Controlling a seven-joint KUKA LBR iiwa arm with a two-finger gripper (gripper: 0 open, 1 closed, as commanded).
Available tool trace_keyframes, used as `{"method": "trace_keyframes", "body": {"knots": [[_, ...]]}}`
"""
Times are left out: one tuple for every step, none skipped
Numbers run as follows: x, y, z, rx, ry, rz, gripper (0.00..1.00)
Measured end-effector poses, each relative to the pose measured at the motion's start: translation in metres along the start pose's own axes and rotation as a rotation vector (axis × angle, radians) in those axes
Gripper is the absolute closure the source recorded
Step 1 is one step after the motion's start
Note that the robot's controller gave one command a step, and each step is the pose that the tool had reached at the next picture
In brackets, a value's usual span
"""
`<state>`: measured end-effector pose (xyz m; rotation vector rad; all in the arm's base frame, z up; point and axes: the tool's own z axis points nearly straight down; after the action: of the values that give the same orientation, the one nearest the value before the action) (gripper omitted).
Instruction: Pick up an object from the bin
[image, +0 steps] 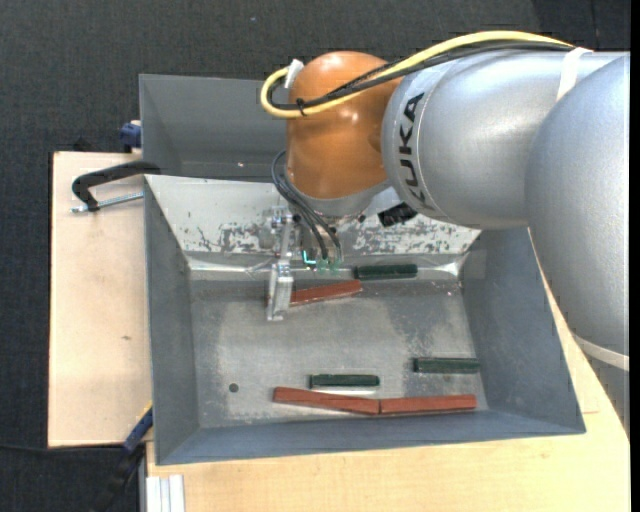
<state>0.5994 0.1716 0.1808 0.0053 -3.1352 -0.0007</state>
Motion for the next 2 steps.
{"method": "trace_keyframes", "body": {"knots": [[-0.002,-0.001,-0.005,-0.002,-0.009,0.003,0.00],[0.001,-0.043,0.076,-0.001,-0.012,-0.028,0.00]]}}
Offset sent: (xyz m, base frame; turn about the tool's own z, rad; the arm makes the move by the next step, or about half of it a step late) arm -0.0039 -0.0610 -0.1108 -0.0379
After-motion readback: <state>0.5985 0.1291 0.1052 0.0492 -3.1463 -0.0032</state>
